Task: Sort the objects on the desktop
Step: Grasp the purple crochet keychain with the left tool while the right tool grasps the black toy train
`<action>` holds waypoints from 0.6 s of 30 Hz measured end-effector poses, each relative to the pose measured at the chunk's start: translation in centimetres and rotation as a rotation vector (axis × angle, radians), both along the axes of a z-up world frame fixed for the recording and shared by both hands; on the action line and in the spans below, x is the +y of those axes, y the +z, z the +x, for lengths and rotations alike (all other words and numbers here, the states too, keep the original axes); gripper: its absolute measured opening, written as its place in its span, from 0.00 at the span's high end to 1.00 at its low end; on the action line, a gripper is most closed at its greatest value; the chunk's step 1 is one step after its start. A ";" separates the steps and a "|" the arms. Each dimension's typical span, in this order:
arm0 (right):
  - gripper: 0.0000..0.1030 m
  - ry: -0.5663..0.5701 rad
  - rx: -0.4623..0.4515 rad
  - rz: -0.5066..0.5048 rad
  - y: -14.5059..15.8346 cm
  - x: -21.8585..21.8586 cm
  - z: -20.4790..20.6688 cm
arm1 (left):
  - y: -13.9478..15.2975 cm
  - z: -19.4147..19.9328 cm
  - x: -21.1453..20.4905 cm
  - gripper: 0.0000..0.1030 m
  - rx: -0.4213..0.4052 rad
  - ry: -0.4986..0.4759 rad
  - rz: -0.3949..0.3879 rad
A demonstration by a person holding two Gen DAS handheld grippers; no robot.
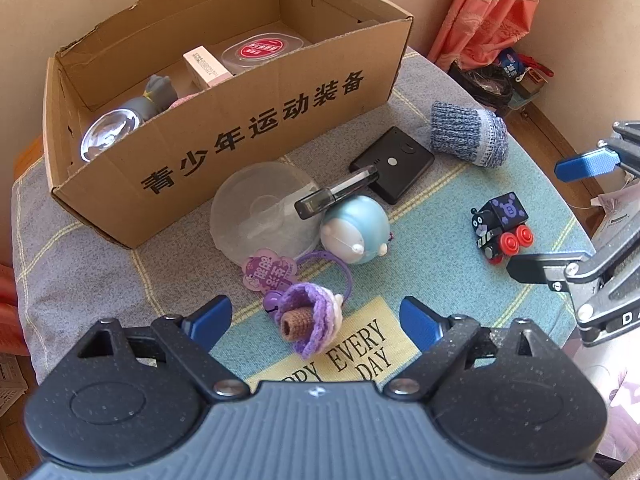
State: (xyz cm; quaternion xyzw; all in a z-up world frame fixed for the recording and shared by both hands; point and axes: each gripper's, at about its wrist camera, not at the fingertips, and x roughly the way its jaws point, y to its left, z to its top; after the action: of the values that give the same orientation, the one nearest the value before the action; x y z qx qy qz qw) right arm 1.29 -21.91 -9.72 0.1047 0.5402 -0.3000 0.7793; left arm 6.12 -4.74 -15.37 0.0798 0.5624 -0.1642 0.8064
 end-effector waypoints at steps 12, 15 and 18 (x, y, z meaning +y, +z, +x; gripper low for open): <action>0.01 -0.015 0.001 0.042 -2.3 0.1 -1.6 | -2.5 -0.1 -0.7 0.46 0.019 0.028 0.022; 0.01 -0.016 -0.001 0.041 -2.7 0.0 -1.8 | -2.9 0.1 -0.9 0.46 0.023 0.021 0.030; 0.01 -0.021 0.006 0.046 -3.3 -0.4 -2.0 | -3.1 0.2 -0.8 0.46 0.020 0.025 0.022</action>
State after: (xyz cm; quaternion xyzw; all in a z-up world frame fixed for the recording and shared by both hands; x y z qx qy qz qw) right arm -0.75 -22.29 -12.99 0.1275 0.5480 -0.2960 0.7719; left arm 6.27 -5.58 -18.46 0.0799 0.5731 -0.1486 0.8019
